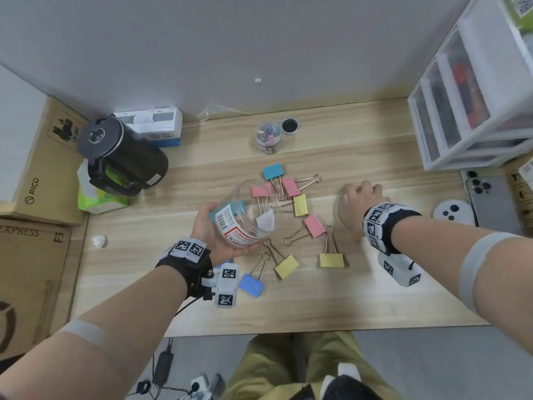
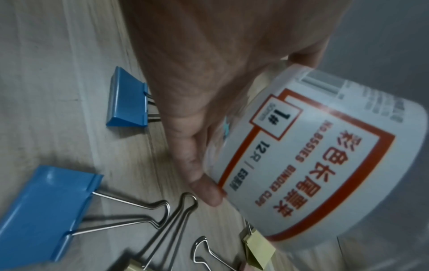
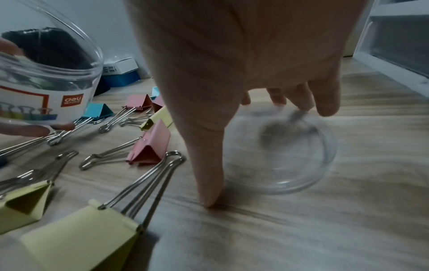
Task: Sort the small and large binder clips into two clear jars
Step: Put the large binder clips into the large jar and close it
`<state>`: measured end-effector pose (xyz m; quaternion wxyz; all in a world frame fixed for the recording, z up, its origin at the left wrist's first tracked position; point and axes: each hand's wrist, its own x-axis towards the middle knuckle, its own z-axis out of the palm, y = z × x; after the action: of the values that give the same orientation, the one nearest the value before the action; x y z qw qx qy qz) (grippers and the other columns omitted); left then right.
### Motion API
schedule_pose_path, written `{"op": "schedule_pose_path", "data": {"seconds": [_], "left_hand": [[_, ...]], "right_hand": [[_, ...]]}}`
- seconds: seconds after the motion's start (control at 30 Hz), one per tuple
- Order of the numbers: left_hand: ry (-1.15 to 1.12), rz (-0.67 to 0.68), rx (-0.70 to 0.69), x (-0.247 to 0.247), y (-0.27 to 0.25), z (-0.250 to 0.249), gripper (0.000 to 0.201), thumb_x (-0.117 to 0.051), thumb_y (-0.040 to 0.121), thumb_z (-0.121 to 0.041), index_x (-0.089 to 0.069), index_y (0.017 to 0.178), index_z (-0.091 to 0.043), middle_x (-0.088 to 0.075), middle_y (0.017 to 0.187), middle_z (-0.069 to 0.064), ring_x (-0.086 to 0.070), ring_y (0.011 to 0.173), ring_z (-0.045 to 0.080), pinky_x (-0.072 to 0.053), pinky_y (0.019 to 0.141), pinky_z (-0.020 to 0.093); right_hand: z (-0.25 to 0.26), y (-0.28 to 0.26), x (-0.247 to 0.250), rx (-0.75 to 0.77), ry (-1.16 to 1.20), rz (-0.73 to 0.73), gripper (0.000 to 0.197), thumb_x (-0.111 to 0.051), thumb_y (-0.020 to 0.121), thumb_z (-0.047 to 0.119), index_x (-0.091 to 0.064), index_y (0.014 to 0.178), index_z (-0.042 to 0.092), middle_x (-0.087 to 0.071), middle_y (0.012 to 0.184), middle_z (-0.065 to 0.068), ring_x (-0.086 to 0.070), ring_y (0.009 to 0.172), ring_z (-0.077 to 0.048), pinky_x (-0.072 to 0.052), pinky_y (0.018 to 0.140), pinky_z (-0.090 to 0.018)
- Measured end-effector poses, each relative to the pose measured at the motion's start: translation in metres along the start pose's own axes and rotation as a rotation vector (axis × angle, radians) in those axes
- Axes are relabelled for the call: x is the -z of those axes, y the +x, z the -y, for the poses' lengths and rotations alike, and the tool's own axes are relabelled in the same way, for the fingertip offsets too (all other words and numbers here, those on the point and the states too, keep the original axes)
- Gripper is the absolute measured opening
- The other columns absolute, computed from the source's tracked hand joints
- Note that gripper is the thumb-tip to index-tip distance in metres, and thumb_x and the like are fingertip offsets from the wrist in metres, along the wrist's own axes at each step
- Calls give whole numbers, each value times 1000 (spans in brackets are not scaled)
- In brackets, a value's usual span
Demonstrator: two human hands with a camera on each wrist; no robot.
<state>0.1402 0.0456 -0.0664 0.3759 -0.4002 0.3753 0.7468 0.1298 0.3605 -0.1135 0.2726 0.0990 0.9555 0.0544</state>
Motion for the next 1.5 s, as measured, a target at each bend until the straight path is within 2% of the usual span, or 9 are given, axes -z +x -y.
{"op": "schedule_pose_path", "data": {"seconds": [0.17,0.37,0.57,0.7,0.8,0.9,1.17,1.37,1.5], "left_hand": [[12,-33,-27,-5,1,-3,74,-41,86,-59,-55,137,-7,-59,131,30,-57,120,50,-50,93,58],[39,15,-61,-24,-7,-10,74,-39,86,-58,-57,135,-6,-61,128,31,-57,119,49,-55,84,55],[46,-7,-79,-25,-8,-18,77,-39,86,-61,-56,137,-6,-60,131,30,-55,121,49,-52,89,55],[29,-28,-82,-22,-9,-16,75,-40,87,-60,-57,134,-5,-62,127,30,-58,117,48,-55,85,55],[19,-41,-81,-18,-9,-13,73,-41,87,-59,-58,133,-5,-63,125,30,-60,115,47,-55,84,56],[15,-45,-80,-16,-10,-13,73,-41,87,-59,-58,134,-5,-63,126,29,-59,116,47,-55,85,56],[36,-43,-112,-22,-14,-23,73,-38,88,-60,-61,127,-3,-65,123,30,-60,115,47,-52,88,53],[63,-62,-87,-16,-12,-21,78,-39,86,-62,-60,131,-2,-63,127,29,-60,114,46,-57,81,51],[81,-76,-80,-10,-12,-20,77,-38,86,-62,-61,131,-3,-62,129,29,-59,115,46,-53,88,51]], "right_hand": [[4,-4,16,220,-105,-85,59,-53,82,17,-31,136,19,-36,136,-15,-32,127,-33,-37,102,-48],[16,-24,26,798,-162,-72,74,-71,58,5,-37,123,17,-37,122,-6,-39,111,-24,-45,84,-35],[14,-42,14,1003,-370,-2,85,-78,60,14,-37,134,24,-33,139,-10,-34,123,-27,-39,92,-38],[17,-44,6,1051,-456,-3,69,-80,62,27,-53,125,33,-35,140,-15,-26,137,-34,-36,95,-42],[21,-45,4,1045,-469,-6,55,-80,56,38,-63,109,35,-44,125,-9,-36,129,-34,-38,88,-41],[23,-44,7,1016,-345,-31,55,-73,57,51,-60,105,27,-45,116,0,-40,111,-23,-35,84,-36],[25,-31,23,870,-82,77,57,-63,78,28,-38,128,17,-53,121,-4,-56,101,-28,-41,94,-37],[32,-20,14,743,-220,36,48,-67,77,28,-48,119,18,-55,114,-2,-59,100,-25,-42,86,-38],[35,-18,8,699,-271,64,40,-65,87,30,-51,121,14,-59,109,-3,-62,96,-26,-45,83,-38]]}}
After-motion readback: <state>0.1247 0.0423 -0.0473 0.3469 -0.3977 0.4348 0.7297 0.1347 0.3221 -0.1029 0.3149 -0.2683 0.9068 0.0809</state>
